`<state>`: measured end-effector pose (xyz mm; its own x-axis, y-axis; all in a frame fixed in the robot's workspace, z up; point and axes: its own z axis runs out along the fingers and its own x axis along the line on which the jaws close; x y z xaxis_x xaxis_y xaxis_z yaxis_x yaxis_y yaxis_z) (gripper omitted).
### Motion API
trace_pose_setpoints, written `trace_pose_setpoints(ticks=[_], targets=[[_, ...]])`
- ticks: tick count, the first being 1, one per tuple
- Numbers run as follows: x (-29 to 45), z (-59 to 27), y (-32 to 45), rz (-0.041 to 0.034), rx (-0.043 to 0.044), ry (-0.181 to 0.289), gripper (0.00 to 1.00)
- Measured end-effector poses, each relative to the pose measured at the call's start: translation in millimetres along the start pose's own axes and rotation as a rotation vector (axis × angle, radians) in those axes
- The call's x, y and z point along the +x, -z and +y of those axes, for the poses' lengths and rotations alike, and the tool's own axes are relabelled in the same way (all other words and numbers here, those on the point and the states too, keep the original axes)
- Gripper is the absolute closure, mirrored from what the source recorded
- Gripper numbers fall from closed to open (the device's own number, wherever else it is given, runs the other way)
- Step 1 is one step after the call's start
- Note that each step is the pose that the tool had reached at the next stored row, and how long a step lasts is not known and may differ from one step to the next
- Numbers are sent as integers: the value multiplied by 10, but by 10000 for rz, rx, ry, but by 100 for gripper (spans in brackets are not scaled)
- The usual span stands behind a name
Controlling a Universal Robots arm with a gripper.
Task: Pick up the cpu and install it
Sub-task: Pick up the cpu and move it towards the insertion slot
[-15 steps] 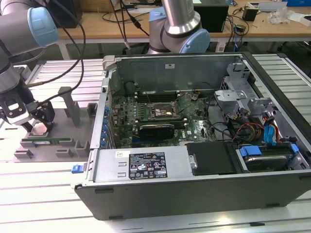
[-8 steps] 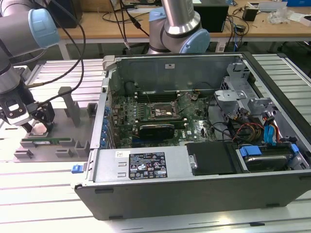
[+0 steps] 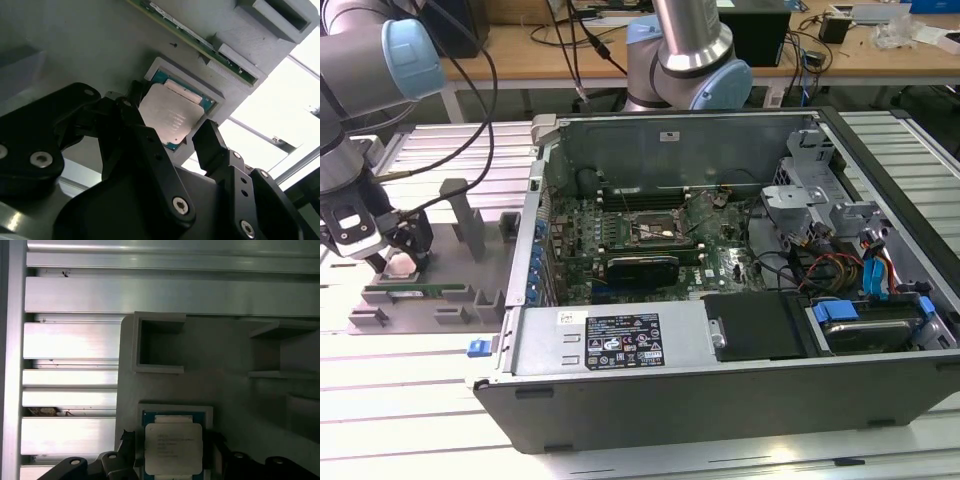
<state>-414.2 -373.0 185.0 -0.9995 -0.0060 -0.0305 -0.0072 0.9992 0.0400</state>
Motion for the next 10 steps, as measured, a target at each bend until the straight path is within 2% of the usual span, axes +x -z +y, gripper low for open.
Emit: trace_pose_setpoints(ticks=[10], targets=[[-4,0,0,31,1,-3,32]])
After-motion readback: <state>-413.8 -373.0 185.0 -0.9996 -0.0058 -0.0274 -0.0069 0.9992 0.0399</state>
